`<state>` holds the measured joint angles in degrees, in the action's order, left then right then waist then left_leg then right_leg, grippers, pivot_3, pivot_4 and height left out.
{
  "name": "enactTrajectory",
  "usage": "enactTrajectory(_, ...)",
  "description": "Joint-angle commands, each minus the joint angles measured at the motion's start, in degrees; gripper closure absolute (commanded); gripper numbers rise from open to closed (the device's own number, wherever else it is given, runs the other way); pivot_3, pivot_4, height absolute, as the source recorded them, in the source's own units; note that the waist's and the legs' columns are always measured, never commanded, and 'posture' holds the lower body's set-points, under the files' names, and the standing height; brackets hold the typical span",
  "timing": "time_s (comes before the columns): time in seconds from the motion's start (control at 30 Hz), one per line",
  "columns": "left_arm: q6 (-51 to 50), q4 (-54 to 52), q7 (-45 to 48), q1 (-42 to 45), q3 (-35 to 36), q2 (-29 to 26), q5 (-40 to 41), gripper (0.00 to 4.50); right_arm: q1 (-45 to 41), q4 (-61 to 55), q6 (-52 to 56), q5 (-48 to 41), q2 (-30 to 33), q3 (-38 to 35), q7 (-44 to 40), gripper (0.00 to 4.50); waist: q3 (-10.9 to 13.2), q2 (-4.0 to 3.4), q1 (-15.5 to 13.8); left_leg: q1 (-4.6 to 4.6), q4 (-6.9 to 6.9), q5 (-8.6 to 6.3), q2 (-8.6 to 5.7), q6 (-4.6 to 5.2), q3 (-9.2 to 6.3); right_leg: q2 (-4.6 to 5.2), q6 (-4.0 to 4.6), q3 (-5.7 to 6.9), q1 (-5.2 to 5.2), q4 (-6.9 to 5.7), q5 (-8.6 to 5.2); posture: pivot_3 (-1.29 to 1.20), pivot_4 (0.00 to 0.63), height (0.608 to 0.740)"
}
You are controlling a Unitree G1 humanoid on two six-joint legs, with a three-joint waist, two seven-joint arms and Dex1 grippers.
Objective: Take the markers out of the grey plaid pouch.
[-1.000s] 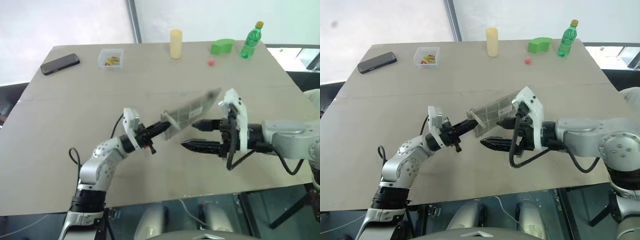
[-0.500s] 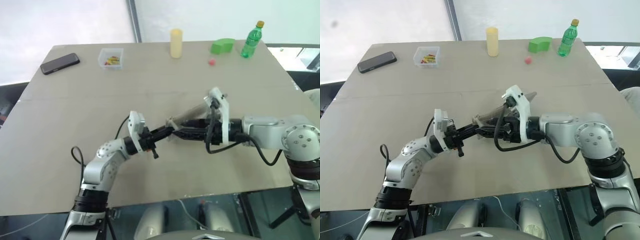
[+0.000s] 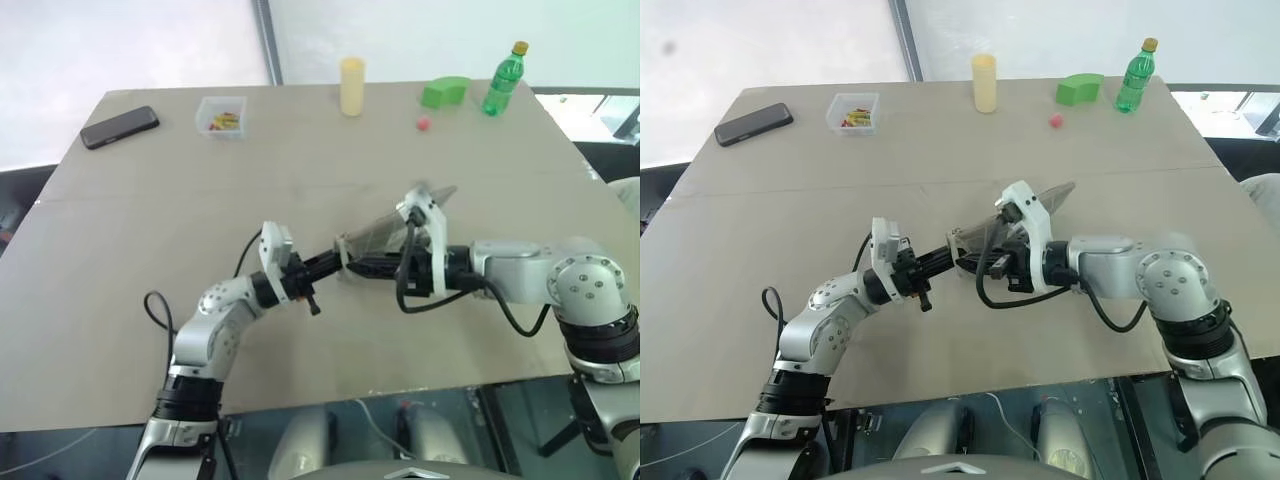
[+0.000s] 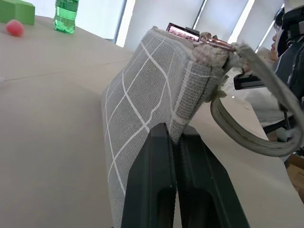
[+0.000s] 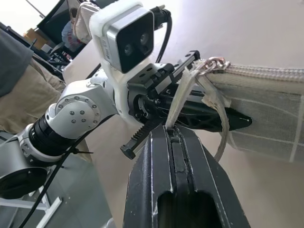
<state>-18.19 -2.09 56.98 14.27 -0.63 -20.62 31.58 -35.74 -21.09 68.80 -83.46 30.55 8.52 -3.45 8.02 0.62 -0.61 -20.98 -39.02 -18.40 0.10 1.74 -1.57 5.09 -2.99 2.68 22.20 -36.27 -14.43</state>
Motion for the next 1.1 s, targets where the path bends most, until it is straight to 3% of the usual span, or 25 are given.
enactTrajectory(0.03, 1.35, -1.39, 0.69, 0.25, -0.42, 0.32, -0.05, 4.50, 0.44, 0.57, -0.02, -1.52, -1.10, -1.58, 1.56, 3.18, 0.00, 0.00, 0.01, 0.00, 0.00, 0.00, 0.00, 0.00, 0.00, 0.00, 0.00, 0.00, 0.00, 0.00, 0.00, 0.00, 0.150, 0.740)
enactTrajectory(0.07, 1.57, -1.26, 0.79, 0.14, -0.50, 0.40, -0.22, 4.50, 0.44, 0.56, 0.04, -2.31, -1.25, -1.73, 1.67, 2.71, 0.00, -0.01, 0.02, 0.00, 0.00, 0.00, 0.00, 0.00, 0.00, 0.00, 0.00, 0.00, 0.00, -0.01, 0.00, 0.00, 0.150, 0.740)
enactTrajectory(0.33, 3.10, -0.89, 1.30, -0.66, -1.00, 0.99, -1.32, 4.50, 0.34, 1.20, -0.22, -4.57, -2.59, -1.51, 3.75, 2.71, 0.01, -0.01, 0.03, -0.01, 0.01, 0.00, 0.00, 0.01, 0.00, 0.00, 0.00, 0.00, 0.01, 0.02, 0.00, 0.00, 0.150, 0.740)
enactTrajectory(0.5, 3.12, -2.19, 0.99, -1.22, -1.38, 0.74, -1.22, 4.50, 0.35, 1.46, -0.31, -4.34, -2.95, -1.91, 4.50, 4.41, 0.01, -0.02, 0.01, -0.01, 0.01, -0.01, 0.00, 0.02, 0.00, 0.00, 0.00, 0.00, 0.01, 0.02, 0.00, 0.00, 0.150, 0.740)
enactTrajectory(0.8, 3.18, -4.25, 6.72, -5.27, 0.03, -3.39, 1.51, 4.50, -1.06, 7.70, -1.17, 0.25, 7.28, -11.45, 2.75, 4.41, 0.03, -0.06, 0.00, -0.06, 0.01, -0.05, 0.00, 0.09, 0.02, 0.02, 0.00, -0.01, 0.00, 0.12, 0.00, 0.00, 0.150, 0.740)
enactTrajectory(1.1, 3.53, -3.03, 11.69, -7.80, 2.90, -8.14, 3.45, 4.50, -1.15, 17.48, -1.65, 13.09, 16.34, -18.80, 0.68, 4.41, 0.11, -0.18, 0.07, -0.07, 0.16, -0.06, 0.05, 0.11, 0.07, -0.03, 0.00, -0.03, 0.01, 0.28, 0.00, 0.00, 0.150, 0.740)
